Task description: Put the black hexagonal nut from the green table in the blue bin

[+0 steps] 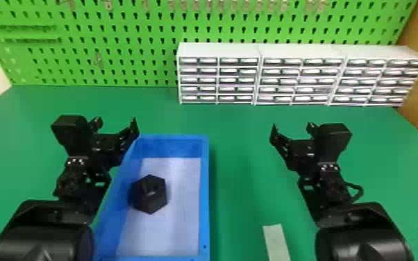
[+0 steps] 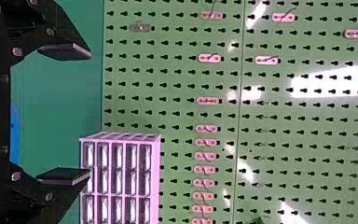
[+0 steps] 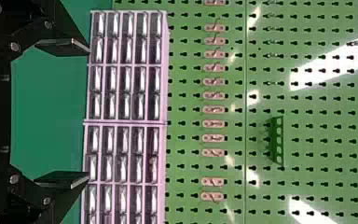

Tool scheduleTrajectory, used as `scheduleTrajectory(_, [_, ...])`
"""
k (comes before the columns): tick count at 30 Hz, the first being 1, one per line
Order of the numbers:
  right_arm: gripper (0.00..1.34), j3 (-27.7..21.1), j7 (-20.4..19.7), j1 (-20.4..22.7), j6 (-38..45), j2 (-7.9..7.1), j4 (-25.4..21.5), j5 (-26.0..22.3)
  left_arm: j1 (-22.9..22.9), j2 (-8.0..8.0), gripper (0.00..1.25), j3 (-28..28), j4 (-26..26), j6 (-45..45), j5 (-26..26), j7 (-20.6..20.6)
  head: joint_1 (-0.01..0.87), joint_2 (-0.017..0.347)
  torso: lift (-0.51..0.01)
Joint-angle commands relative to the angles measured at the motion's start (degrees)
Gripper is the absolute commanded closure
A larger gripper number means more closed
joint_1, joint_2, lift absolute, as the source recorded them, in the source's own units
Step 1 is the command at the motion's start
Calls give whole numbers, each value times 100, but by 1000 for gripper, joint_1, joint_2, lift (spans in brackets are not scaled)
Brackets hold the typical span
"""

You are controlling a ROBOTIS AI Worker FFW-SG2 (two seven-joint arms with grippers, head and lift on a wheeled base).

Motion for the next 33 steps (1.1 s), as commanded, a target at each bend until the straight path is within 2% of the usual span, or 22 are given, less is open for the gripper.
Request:
scheduleTrajectory(1, [335, 18, -1, 1, 3, -6, 0, 0, -15, 0, 366, -6, -9, 0, -9, 0, 686, 52, -97])
scheduleTrajectory(33, [335, -122, -1, 98, 108, 56, -61, 61, 134, 0, 366, 161, -193, 0, -115, 0, 686, 52, -97])
